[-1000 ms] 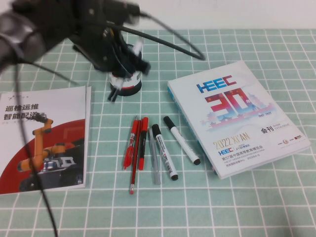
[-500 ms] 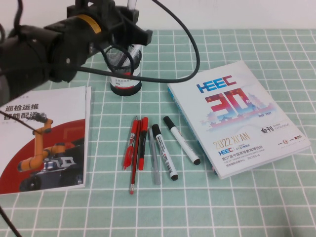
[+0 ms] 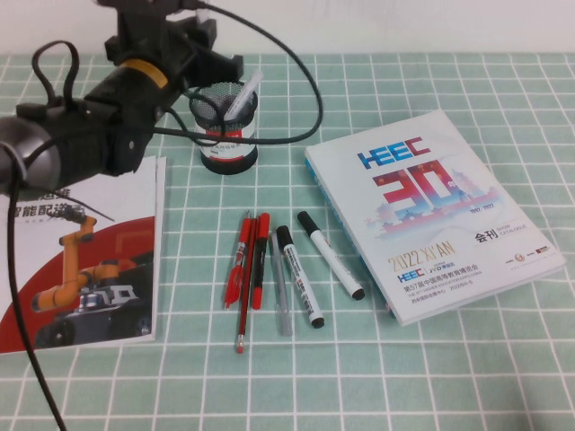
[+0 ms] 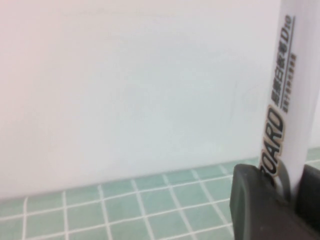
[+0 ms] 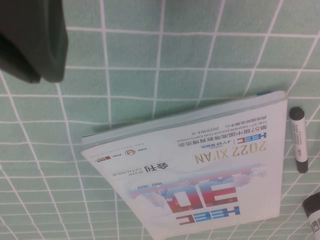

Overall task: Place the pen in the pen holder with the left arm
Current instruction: Place the pen onto the pen holder

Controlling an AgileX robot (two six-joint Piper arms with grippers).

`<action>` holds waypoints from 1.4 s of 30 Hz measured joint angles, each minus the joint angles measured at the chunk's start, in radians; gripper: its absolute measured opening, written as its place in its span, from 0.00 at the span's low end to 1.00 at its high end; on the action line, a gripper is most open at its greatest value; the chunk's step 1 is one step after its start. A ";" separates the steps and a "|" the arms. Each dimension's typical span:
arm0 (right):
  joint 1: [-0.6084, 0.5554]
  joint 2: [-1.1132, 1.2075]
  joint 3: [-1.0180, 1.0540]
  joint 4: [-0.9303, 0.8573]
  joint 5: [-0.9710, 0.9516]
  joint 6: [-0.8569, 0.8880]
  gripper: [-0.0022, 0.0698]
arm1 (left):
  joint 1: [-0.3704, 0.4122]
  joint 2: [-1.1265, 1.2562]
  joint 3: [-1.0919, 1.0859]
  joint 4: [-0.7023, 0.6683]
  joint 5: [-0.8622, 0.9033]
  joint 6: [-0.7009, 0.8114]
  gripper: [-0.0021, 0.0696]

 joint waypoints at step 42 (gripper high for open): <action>0.000 0.000 0.000 0.000 0.000 0.000 0.00 | 0.018 0.187 -0.129 0.026 0.117 -0.032 0.38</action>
